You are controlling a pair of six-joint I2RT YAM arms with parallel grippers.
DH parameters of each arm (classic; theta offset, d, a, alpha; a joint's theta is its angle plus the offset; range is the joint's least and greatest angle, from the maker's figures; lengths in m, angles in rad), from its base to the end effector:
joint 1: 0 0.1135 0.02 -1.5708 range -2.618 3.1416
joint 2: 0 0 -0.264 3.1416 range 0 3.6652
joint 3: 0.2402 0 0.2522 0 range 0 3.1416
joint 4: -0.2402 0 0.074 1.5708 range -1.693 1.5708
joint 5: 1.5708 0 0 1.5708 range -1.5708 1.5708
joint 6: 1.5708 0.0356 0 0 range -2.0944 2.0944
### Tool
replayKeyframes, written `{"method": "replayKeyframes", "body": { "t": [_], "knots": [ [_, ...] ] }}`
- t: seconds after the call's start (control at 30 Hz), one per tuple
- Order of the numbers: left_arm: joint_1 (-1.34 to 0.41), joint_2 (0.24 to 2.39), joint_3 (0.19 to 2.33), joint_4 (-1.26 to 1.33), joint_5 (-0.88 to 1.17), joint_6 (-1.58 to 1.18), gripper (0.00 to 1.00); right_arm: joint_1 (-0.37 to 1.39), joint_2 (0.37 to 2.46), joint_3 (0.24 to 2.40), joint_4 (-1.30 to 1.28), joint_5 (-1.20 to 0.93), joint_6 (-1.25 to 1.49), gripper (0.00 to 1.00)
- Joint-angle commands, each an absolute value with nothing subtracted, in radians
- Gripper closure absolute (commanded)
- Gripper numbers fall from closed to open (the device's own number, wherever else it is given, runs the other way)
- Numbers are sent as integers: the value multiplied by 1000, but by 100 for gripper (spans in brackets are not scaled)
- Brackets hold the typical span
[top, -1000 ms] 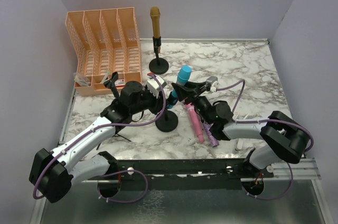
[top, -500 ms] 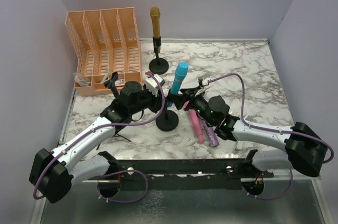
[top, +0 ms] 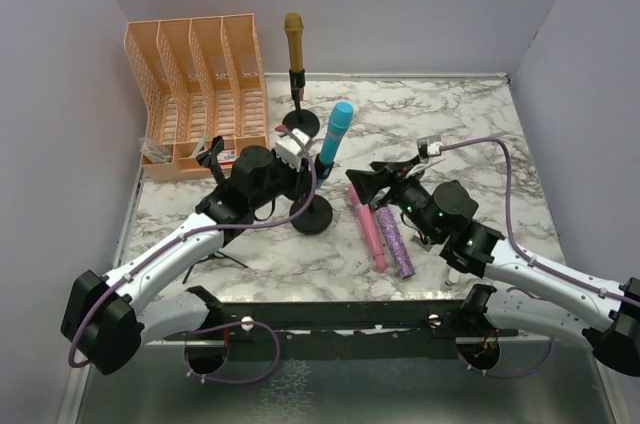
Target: Attach the microphones to the stand
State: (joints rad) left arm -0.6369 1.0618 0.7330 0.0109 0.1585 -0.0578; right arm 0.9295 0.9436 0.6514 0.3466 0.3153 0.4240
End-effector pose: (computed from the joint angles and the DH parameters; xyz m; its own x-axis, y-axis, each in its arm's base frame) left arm 0.1946 -0.1510 0.2876 -0.2918 0.1449 -0.9455 0.6921 0.7143 -0.1041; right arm 0.1432 0.1734 0.3200 -0.2076 0.3758 -0.9032 -0.5389 0.7266 0.4262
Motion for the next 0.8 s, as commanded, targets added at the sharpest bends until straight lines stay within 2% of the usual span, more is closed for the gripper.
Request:
{"method": "replayKeyframes", "body": {
  "t": [0.0, 0.37, 0.77],
  "knots": [
    [-637, 1147, 887, 189, 31, -25, 100, 933, 884, 614, 282, 363, 456, 27],
    [-636, 1508, 1175, 361, -94, -38, 100, 933, 821, 593, 224, 384, 493, 29],
    [-637, 1907, 1589, 380, -225, -12, 100, 933, 778, 588, 157, 403, 511, 29]
  ]
}}
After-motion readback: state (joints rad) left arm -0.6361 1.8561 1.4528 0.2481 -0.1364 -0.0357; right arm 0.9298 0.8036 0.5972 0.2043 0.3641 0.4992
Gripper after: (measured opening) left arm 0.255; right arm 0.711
